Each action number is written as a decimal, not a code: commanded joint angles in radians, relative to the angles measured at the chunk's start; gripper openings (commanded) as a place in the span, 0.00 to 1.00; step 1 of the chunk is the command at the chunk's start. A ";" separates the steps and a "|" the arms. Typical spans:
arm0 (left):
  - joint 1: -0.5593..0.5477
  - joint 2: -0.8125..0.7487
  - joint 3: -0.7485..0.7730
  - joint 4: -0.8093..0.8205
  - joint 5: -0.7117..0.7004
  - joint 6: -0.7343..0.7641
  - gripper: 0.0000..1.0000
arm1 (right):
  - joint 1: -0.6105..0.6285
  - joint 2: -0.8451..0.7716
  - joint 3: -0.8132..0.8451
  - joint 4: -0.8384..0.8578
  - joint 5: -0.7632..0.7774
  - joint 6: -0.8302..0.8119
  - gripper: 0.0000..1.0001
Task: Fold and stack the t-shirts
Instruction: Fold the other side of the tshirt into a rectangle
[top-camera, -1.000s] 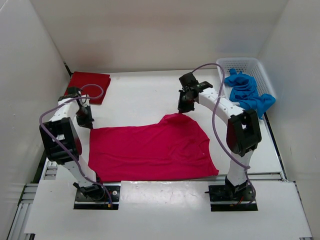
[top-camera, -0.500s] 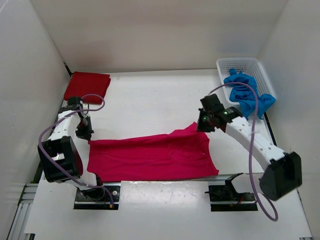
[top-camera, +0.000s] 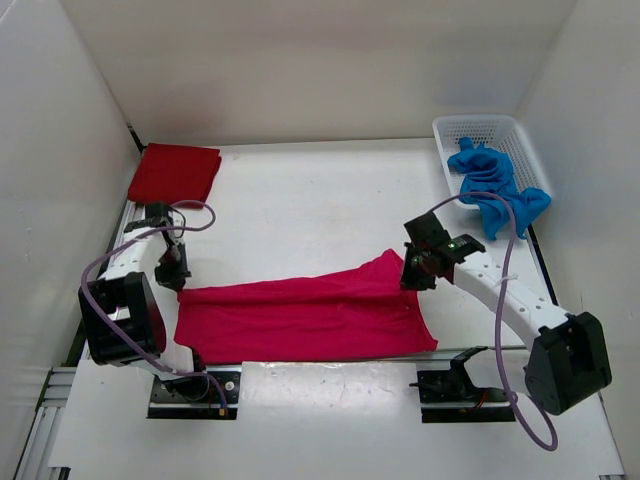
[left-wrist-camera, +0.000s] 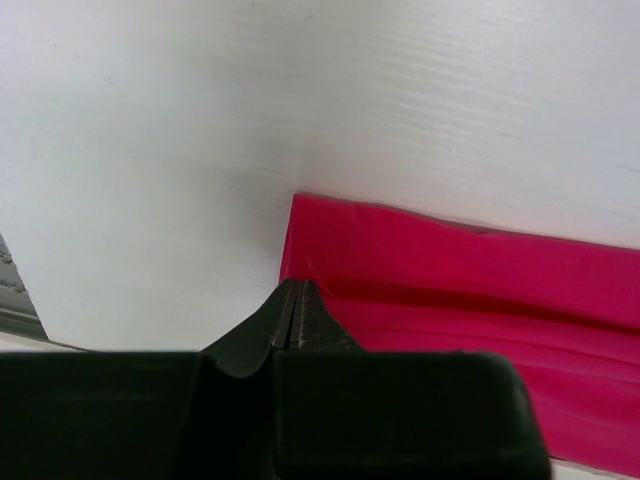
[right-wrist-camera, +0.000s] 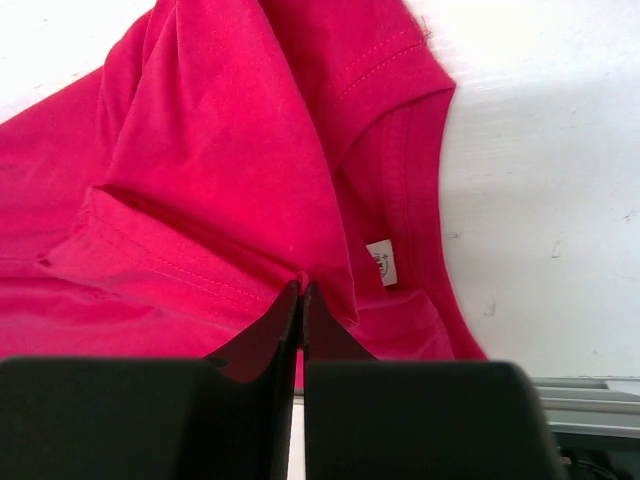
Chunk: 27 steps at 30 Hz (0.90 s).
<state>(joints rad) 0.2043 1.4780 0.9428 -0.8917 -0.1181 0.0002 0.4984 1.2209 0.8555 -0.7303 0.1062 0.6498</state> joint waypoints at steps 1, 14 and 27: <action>-0.019 -0.041 0.019 0.033 -0.020 0.000 0.10 | -0.004 0.018 -0.003 0.054 -0.014 0.037 0.00; -0.037 0.079 0.300 0.063 -0.028 0.000 0.10 | -0.087 0.293 0.368 0.065 -0.007 -0.055 0.00; -0.037 -0.059 0.019 0.082 -0.061 0.000 0.10 | -0.049 0.076 0.054 0.065 -0.065 0.004 0.00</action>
<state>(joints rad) 0.1688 1.4883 0.9943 -0.8188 -0.1440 0.0002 0.4480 1.3689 0.9577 -0.6540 0.0582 0.6292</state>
